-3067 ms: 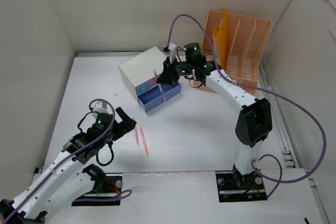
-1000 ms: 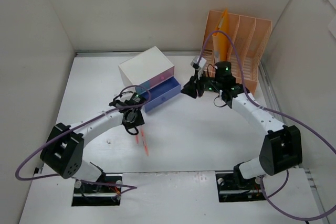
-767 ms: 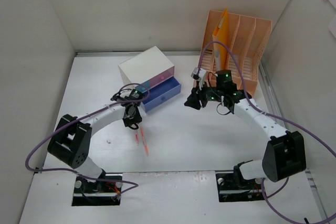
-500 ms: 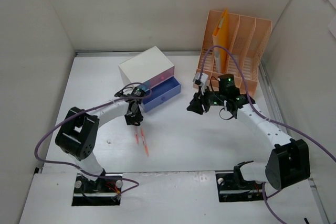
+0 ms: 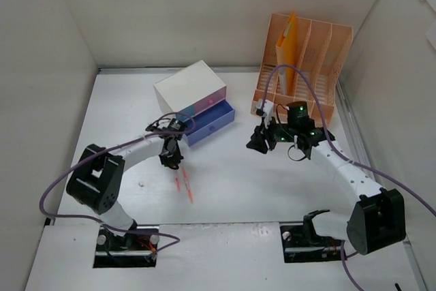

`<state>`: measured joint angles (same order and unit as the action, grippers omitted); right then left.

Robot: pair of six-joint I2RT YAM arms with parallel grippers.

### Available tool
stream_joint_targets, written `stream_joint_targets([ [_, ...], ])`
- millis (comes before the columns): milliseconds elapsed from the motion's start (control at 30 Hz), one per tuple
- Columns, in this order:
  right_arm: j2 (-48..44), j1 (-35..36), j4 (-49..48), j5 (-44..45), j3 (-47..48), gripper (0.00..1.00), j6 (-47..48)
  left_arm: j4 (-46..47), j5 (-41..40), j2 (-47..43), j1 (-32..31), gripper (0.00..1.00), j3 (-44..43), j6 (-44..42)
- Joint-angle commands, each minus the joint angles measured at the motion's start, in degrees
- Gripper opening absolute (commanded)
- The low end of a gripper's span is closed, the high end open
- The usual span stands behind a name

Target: Organize the desk

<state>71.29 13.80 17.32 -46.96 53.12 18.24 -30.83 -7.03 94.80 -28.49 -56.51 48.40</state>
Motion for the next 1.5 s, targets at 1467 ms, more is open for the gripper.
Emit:
stream_joint_targets([
  [1467, -8.27, -0.45, 0.52, 3.02, -5.57, 0.53, 9.09, 11.85, 5.01, 15.31, -6.41, 0.08, -42.35, -64.31],
])
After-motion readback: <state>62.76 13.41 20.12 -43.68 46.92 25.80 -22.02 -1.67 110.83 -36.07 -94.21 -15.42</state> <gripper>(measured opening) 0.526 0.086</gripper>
